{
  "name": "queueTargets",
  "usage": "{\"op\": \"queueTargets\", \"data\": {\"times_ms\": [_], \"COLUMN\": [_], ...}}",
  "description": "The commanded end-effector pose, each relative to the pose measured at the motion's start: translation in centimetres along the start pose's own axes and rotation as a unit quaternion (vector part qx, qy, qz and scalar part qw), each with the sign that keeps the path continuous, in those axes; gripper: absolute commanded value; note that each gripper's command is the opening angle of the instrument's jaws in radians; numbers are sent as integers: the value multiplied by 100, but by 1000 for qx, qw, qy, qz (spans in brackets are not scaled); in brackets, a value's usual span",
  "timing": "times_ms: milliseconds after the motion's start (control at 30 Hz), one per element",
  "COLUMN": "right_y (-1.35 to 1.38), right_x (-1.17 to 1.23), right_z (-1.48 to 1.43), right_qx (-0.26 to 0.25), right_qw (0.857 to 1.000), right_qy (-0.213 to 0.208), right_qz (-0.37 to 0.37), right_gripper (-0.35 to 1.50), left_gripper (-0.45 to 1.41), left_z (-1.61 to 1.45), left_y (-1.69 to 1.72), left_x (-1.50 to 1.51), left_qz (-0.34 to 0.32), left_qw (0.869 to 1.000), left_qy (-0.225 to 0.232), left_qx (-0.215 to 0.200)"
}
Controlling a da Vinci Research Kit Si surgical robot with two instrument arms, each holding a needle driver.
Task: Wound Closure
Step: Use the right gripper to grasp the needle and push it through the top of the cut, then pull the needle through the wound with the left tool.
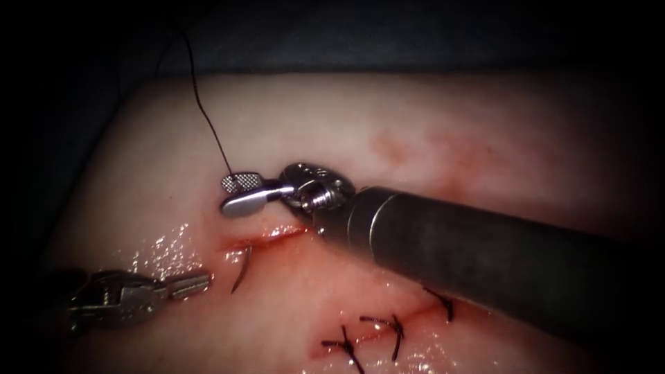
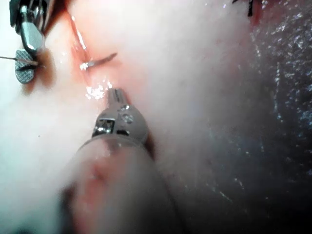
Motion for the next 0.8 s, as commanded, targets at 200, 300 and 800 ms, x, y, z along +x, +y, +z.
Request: {"op": "queueTargets", "data": {"times_ms": [200,300,800], "right_y": [33,42,72], "right_x": [47,56,62], "right_z": [-31,-43,-65], "right_qx": [14,8,-6], "right_qw": [999,999,999], "right_qy": [8,16,27], "right_qz": [-28,-29,-36], "right_gripper": [128,126,113], "left_gripper": [39,46,10], "left_z": [23,31,58], "left_y": [-7,-8,-10], "left_x": [-10,-6,16], "left_qz": [-21,-24,-27], "left_qw": [998,998,991], "left_qy": [55,66,127], "left_qx": [4,7,-16]}}
